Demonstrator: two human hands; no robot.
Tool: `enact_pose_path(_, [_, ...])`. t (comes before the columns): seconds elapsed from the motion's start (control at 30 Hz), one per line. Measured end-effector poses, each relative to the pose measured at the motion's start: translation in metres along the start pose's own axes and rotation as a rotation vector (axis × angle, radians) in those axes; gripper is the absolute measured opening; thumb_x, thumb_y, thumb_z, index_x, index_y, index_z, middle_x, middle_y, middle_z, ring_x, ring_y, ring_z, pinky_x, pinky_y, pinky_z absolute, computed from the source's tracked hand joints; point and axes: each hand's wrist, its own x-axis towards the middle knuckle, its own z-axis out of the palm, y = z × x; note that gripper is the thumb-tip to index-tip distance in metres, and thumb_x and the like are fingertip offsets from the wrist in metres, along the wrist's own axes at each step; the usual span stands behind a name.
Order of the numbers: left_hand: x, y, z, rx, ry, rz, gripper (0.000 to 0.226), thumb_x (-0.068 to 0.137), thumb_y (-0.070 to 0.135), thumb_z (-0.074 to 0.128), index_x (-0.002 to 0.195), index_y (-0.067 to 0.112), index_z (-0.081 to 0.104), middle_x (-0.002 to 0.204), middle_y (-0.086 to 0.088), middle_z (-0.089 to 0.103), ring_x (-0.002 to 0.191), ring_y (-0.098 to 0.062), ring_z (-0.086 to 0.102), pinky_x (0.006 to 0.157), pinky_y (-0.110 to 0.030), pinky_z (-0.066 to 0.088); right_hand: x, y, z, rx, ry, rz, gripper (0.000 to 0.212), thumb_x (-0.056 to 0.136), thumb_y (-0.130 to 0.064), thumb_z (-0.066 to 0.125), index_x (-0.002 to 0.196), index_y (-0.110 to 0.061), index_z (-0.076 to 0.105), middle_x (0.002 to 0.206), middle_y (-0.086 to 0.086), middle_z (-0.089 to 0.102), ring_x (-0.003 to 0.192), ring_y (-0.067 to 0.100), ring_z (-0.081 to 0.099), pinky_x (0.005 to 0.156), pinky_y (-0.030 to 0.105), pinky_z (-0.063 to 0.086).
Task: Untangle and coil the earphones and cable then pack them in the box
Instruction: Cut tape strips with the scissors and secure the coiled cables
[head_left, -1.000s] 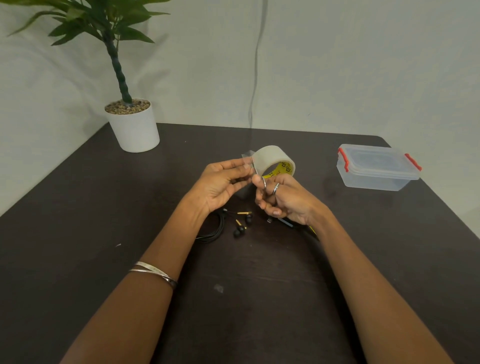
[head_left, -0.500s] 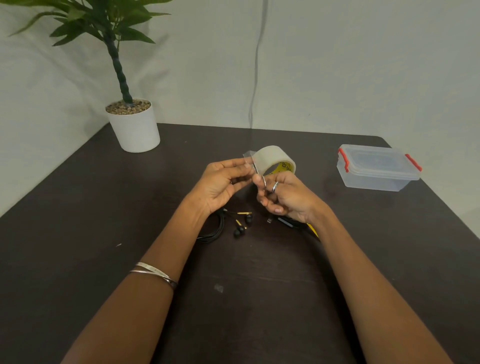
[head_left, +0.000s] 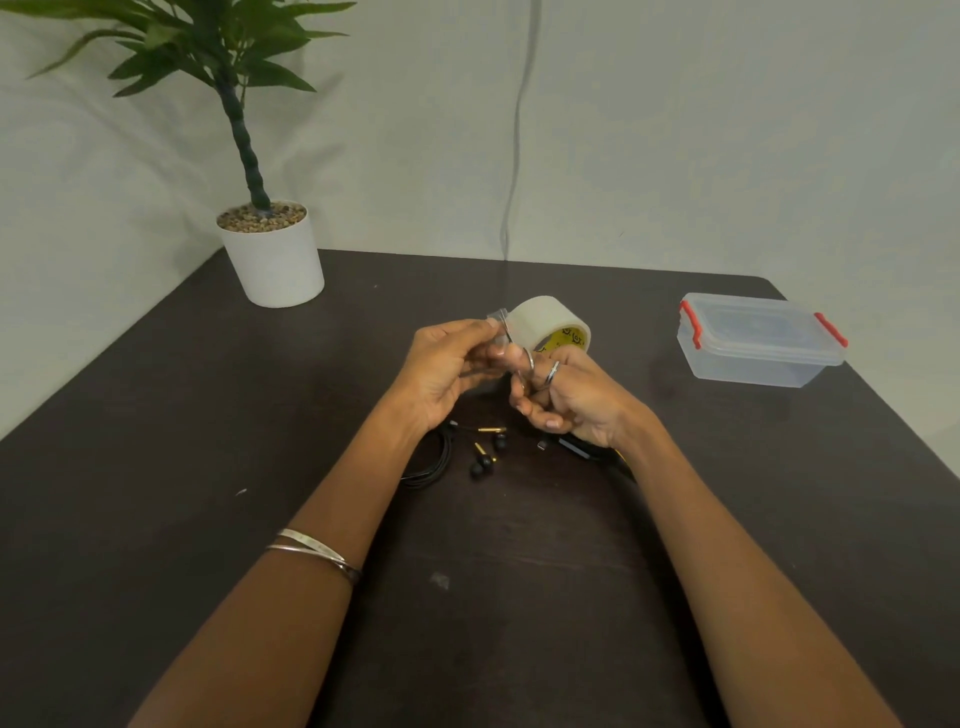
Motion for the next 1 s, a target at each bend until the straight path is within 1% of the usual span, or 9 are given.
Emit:
enact_pose_path(0.1, [0.0010, -0.0006, -0.0002, 0.005, 0.003, -0.004, 0.017, 0.088, 0.014, 0.065, 0.095, 0.000, 0.071, 0.084, -0.015, 0.070, 0.079, -0.025, 0.070, 0.087, -0.047, 0.055, 0.0006, -0.0012, 0.0015, 0.002, 0.015, -0.006, 0.046, 0.081, -0.053, 0.062, 0.064, -0.011, 0.057, 0.061, 0.011, 0.051, 0.034, 0.010, 0.037, 0.032, 0.012, 0.018])
enact_pose_path(0.27, [0.0010, 0.0001, -0.0019, -0.014, 0.004, -0.005, 0.012, 0.088, 0.015, 0.065, 0.088, 0.007, 0.074, 0.081, -0.014, 0.069, 0.076, -0.022, 0.069, 0.083, -0.042, 0.057, -0.0002, -0.0015, 0.0033, -0.023, 0.043, -0.045, 0.042, 0.088, -0.043, 0.061, 0.064, -0.010, 0.055, 0.057, 0.008, 0.051, 0.031, 0.008, 0.035, 0.032, 0.016, 0.019])
enact_pose_path(0.4, [0.0008, 0.0006, -0.0016, -0.014, -0.010, -0.008, 0.011, 0.088, 0.014, 0.065, 0.085, 0.009, 0.074, 0.078, -0.012, 0.070, 0.075, -0.021, 0.069, 0.083, -0.041, 0.057, -0.0003, -0.0031, 0.0036, -0.004, 0.047, -0.018, 0.047, 0.081, -0.052, 0.065, 0.063, -0.010, 0.057, 0.058, 0.010, 0.050, 0.033, 0.012, 0.035, 0.034, 0.016, 0.019])
enact_pose_path(0.57, [-0.0007, 0.0010, -0.0004, -0.005, -0.035, 0.001, 0.010, 0.087, 0.011, 0.064, 0.088, 0.007, 0.073, 0.072, -0.008, 0.070, 0.075, -0.018, 0.067, 0.088, -0.043, 0.054, 0.0041, -0.0034, 0.0061, 0.065, 0.063, -0.009, 0.063, 0.072, -0.065, 0.069, 0.088, -0.005, 0.060, 0.063, 0.012, 0.050, 0.049, 0.018, 0.035, 0.038, 0.020, 0.018])
enact_pose_path(0.67, [-0.0001, 0.0017, -0.0020, -0.010, -0.032, -0.009, 0.011, 0.088, 0.012, 0.064, 0.089, 0.008, 0.074, 0.074, -0.008, 0.070, 0.075, -0.019, 0.067, 0.090, -0.044, 0.054, 0.0044, -0.0031, 0.0060, 0.057, 0.055, -0.010, 0.058, 0.074, -0.063, 0.067, 0.076, -0.006, 0.059, 0.059, 0.010, 0.049, 0.040, 0.016, 0.032, 0.041, 0.025, 0.011])
enact_pose_path(0.73, [0.0005, 0.0016, -0.0028, -0.007, -0.036, -0.014, 0.011, 0.088, 0.014, 0.064, 0.090, 0.009, 0.074, 0.074, -0.009, 0.071, 0.078, -0.022, 0.068, 0.090, -0.045, 0.054, 0.0031, -0.0027, 0.0043, 0.048, 0.051, -0.018, 0.048, 0.080, -0.054, 0.064, 0.066, -0.008, 0.056, 0.056, 0.008, 0.048, 0.034, 0.012, 0.031, 0.038, 0.024, 0.011])
enact_pose_path(0.83, [0.0016, 0.0005, -0.0038, -0.006, -0.032, -0.015, 0.013, 0.089, 0.015, 0.064, 0.092, 0.008, 0.074, 0.076, -0.010, 0.072, 0.081, -0.024, 0.070, 0.090, -0.045, 0.054, 0.0010, -0.0011, 0.0038, 0.066, 0.041, -0.047, 0.042, 0.084, -0.042, 0.062, 0.070, -0.003, 0.055, 0.054, 0.007, 0.047, 0.030, 0.008, 0.030, 0.032, 0.020, 0.015])
enact_pose_path(0.93, [0.0030, 0.0002, -0.0054, -0.008, -0.027, -0.010, 0.014, 0.088, 0.015, 0.064, 0.095, 0.007, 0.074, 0.079, -0.011, 0.071, 0.086, -0.024, 0.068, 0.092, -0.043, 0.053, -0.0007, -0.0012, 0.0055, 0.100, 0.032, -0.053, 0.041, 0.084, -0.041, 0.063, 0.063, -0.007, 0.055, 0.054, 0.009, 0.047, 0.029, 0.009, 0.030, 0.033, 0.021, 0.014])
enact_pose_path(1.0, [0.0024, 0.0005, -0.0044, -0.015, -0.038, -0.005, 0.013, 0.088, 0.014, 0.064, 0.094, 0.008, 0.075, 0.082, -0.010, 0.070, 0.083, -0.020, 0.065, 0.091, -0.039, 0.053, -0.0015, -0.0036, 0.0066, 0.137, 0.019, -0.040, 0.042, 0.082, -0.046, 0.062, 0.058, -0.012, 0.060, 0.055, 0.010, 0.046, 0.030, 0.009, 0.031, 0.033, 0.020, 0.015])
